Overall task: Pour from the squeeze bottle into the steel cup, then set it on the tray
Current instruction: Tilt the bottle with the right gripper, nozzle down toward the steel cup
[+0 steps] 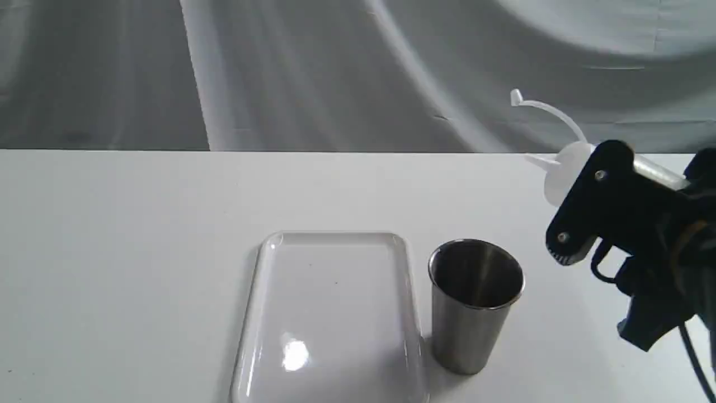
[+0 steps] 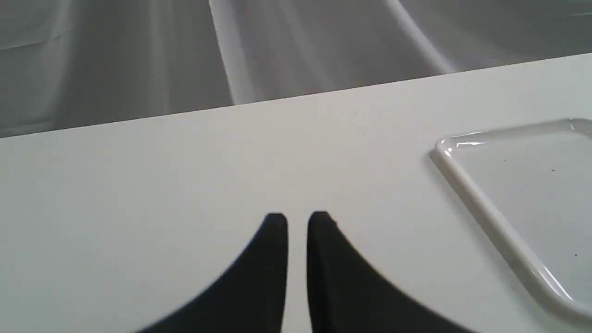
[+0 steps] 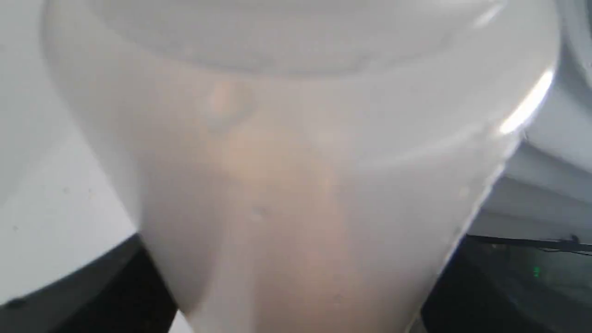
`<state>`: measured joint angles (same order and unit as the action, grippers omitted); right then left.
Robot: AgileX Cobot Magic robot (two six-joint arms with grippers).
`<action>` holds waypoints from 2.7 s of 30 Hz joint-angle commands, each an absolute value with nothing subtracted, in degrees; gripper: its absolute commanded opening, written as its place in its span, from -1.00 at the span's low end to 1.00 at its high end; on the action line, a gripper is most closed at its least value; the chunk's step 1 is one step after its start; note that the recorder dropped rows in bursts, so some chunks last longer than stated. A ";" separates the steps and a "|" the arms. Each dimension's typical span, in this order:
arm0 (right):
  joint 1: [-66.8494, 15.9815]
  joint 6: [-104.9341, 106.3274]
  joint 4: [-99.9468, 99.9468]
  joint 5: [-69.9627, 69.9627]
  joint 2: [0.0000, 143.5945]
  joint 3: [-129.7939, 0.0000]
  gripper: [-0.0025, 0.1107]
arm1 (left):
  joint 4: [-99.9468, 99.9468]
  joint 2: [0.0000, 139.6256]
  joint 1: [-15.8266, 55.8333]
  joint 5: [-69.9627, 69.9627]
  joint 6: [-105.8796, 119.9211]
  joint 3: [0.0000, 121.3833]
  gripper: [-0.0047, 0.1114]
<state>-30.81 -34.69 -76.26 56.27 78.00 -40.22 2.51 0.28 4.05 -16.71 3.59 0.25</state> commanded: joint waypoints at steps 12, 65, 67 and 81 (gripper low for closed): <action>-34.76 -37.76 -83.53 65.21 84.23 -40.36 0.05 | 2.54 0.00 4.23 -16.34 3.49 0.00 -0.78; -34.86 -37.78 -80.15 69.96 90.38 -40.36 -0.01 | 2.54 0.00 4.23 -16.34 3.49 0.00 -0.78; -34.86 -37.66 -81.57 69.96 90.38 -40.36 -0.01 | 2.54 0.00 4.23 -16.34 3.49 0.00 -0.78; -34.86 -24.84 -82.44 69.96 90.38 -40.36 -0.01 | 2.54 0.00 4.23 -16.34 3.49 0.00 -0.78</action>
<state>-34.67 -26.34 -79.94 68.08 90.84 -40.22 2.51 0.28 4.05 -16.71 3.59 0.25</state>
